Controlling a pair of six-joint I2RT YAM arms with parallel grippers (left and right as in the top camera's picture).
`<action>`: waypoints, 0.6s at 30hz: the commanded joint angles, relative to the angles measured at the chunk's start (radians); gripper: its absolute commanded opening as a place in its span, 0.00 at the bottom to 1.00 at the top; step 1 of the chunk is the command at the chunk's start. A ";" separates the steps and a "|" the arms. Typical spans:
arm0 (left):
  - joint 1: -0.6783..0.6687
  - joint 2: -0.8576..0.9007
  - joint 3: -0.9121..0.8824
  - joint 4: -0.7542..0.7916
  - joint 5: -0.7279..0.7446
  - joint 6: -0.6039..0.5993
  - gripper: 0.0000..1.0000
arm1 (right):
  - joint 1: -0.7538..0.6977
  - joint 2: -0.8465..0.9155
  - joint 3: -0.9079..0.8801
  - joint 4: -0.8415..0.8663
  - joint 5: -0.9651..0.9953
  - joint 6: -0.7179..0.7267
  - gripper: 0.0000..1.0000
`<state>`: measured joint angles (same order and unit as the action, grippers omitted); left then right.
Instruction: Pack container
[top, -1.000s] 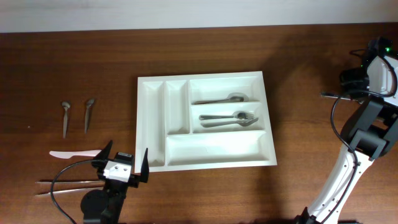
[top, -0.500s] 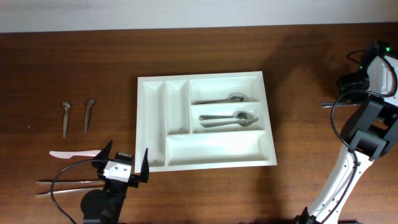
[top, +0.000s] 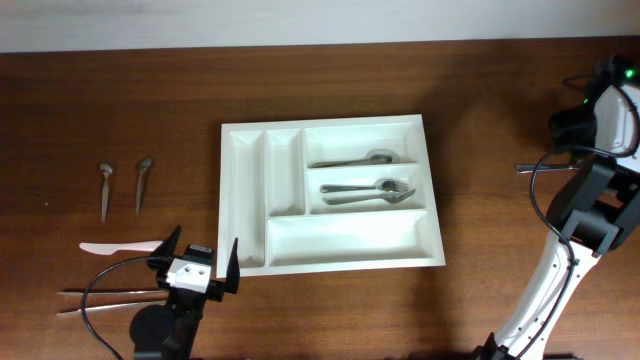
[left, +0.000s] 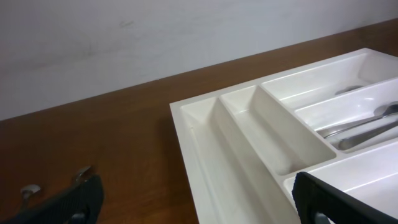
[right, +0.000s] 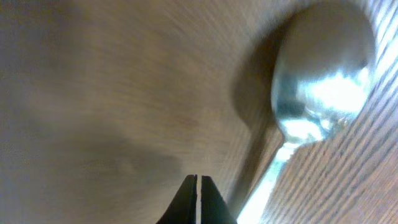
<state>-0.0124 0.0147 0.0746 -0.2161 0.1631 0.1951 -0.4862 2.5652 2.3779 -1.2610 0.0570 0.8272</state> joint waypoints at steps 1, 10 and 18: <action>0.004 -0.008 -0.007 0.004 -0.007 0.016 0.99 | 0.002 -0.023 0.142 -0.030 0.027 -0.064 0.18; 0.004 -0.008 -0.007 0.004 -0.007 0.016 0.99 | -0.004 -0.027 0.450 -0.273 0.026 -0.065 0.99; 0.004 -0.008 -0.007 0.004 -0.007 0.016 0.99 | -0.010 -0.027 0.506 -0.438 0.019 -0.193 0.99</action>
<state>-0.0124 0.0147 0.0746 -0.2161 0.1631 0.1955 -0.4900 2.5641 2.8716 -1.6928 0.0612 0.7128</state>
